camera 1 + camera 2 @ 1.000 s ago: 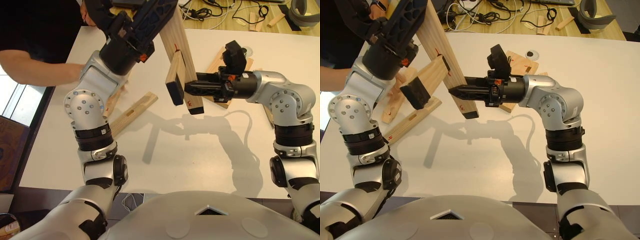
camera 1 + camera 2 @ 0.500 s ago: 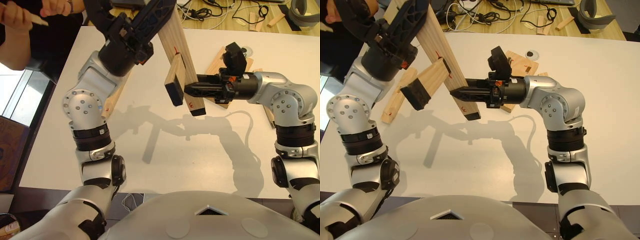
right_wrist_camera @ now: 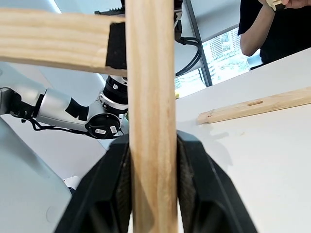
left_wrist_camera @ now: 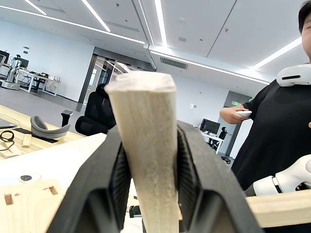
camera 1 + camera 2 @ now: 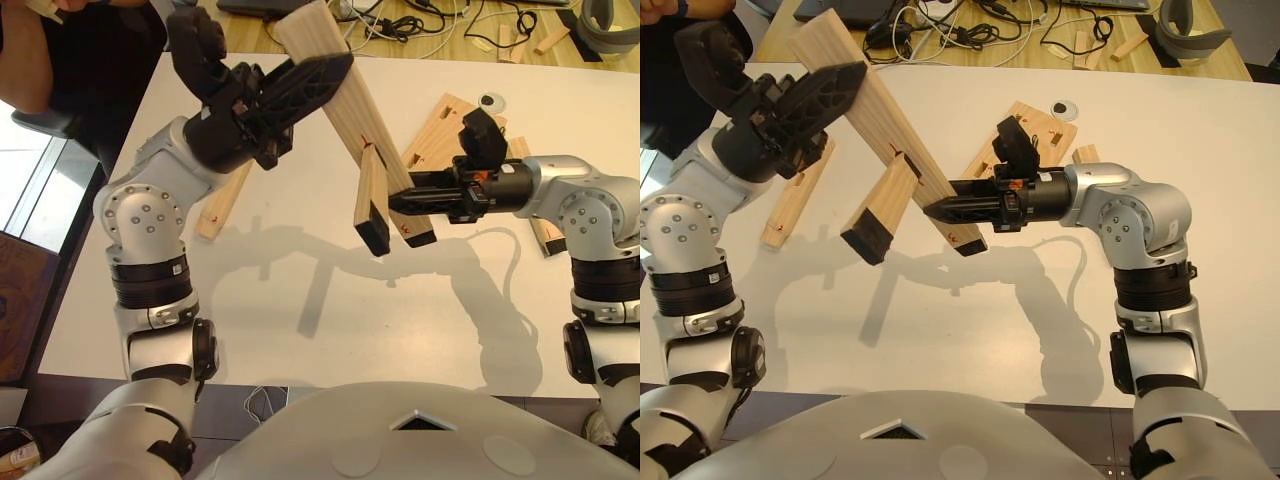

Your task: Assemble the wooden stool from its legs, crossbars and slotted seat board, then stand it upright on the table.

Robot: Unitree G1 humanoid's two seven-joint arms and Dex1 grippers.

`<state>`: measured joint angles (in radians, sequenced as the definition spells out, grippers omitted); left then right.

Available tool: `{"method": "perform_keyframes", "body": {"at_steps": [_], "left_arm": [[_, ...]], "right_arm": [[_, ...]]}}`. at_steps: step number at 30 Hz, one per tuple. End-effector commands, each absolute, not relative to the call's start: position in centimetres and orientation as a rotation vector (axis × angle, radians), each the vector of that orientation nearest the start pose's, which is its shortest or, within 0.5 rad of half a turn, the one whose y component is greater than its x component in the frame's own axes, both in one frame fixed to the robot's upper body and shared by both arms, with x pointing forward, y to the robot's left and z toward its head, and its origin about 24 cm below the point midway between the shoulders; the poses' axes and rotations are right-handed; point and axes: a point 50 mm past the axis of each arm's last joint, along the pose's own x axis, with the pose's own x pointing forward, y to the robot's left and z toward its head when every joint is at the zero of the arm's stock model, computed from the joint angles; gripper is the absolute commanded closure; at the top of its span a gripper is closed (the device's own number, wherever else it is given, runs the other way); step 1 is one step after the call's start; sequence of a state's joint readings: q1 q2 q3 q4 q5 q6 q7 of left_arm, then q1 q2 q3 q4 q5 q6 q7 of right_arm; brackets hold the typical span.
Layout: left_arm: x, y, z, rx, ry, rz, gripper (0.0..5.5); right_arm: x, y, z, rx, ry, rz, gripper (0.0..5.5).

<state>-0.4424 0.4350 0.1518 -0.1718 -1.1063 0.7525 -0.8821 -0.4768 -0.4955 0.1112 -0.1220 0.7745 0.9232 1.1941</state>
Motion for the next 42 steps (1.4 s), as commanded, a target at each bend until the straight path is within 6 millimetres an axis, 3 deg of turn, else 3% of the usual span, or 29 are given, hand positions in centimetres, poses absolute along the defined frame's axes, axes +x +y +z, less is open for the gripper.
{"method": "perform_keyframes", "body": {"at_steps": [1, 7, 8, 16, 25, 29, 32, 37, 42], "left_arm": [[26.5, 14.9, 17.8, -0.468, -0.010, -1.346, 4.39], [26.5, 14.5, 17.3, -0.485, -0.001, -1.344, 4.39], [26.7, 14.5, 17.4, -0.495, -0.008, -1.336, 4.39], [27.7, 14.9, 18.0, -0.535, -0.057, -1.273, 4.46], [30.7, 17.7, 18.4, -0.407, -0.102, -0.951, 4.48], [31.2, 16.5, 19.4, -0.412, -0.141, -0.797, 4.48], [31.1, 15.3, 19.7, -0.464, -0.142, -0.709, 4.48], [31.4, 12.7, 18.5, -0.606, -0.059, -0.465, 4.48], [31.8, 9.9, 16.0, -0.616, 0.023, -0.301, 4.48]], "right_arm": [[26.2, -12.4, 15.4, 0.311, 0.322, 1.619, 4.49], [26.4, -12.3, 14.9, 0.278, 0.311, 1.587, 4.49], [26.5, -12.3, 14.7, 0.269, 0.315, 1.581, 4.11], [26.4, -13.1, 12.2, 0.196, 0.409, 1.527, 2.75], [25.2, -17.5, 7.4, -0.173, 0.607, 1.404, 1.00], [23.4, -20.4, 4.8, -0.311, 0.746, 1.326, 0.18], [21.8, -21.4, 3.4, -0.355, 0.815, 1.322, 0.10], [21.2, -20.6, 2.5, -0.330, 0.791, 1.302, 0.10], [21.0, -19.5, 2.3, -0.300, 0.756, 1.311, 0.10]]}}
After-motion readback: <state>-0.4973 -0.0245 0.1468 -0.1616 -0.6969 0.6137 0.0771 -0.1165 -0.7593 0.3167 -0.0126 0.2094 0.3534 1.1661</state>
